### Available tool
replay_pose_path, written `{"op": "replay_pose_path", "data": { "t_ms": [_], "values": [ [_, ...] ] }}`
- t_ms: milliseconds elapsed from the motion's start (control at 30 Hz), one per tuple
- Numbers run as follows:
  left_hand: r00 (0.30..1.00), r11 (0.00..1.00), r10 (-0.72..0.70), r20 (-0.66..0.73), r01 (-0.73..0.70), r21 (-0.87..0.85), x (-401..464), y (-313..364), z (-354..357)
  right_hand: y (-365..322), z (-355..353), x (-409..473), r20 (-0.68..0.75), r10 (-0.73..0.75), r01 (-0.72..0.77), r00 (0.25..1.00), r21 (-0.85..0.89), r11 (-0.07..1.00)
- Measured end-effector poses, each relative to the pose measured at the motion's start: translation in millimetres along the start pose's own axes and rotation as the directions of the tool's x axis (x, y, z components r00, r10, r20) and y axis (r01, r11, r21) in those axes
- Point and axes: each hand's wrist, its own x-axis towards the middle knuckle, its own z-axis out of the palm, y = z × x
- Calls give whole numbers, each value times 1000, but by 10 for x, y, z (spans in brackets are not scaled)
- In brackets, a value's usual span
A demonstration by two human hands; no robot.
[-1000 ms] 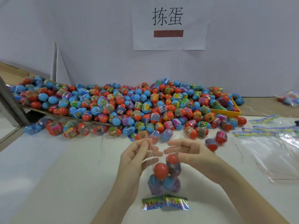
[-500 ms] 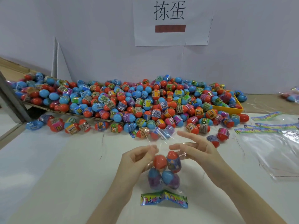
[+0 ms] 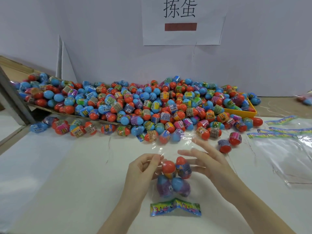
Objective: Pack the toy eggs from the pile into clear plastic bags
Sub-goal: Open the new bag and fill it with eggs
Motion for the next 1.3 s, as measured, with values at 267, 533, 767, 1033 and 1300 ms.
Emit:
{"op": "replay_pose_path", "data": {
  "t_ms": [267,533,767,1033,1300],
  "values": [
    [960,987,-159,229,148,64,-46,-36,-63,32,49,-45,83,97,-89,992,-97,991],
    [973,993,-71,219,47,112,-18,-74,-59,26,70,-90,187,109,-111,976,1,994],
    [971,985,-32,235,-10,173,-58,-23,-50,-21,91,-64,80,41,-39,996,-25,999],
    [986,982,91,137,-112,151,-62,65,-22,-44,122,-38,-77,-61,55,995,-78,995],
    [994,994,101,-31,-100,45,-2,69,-119,-58,11,-11,3,-34,34,999,-93,995]
  ]
}}
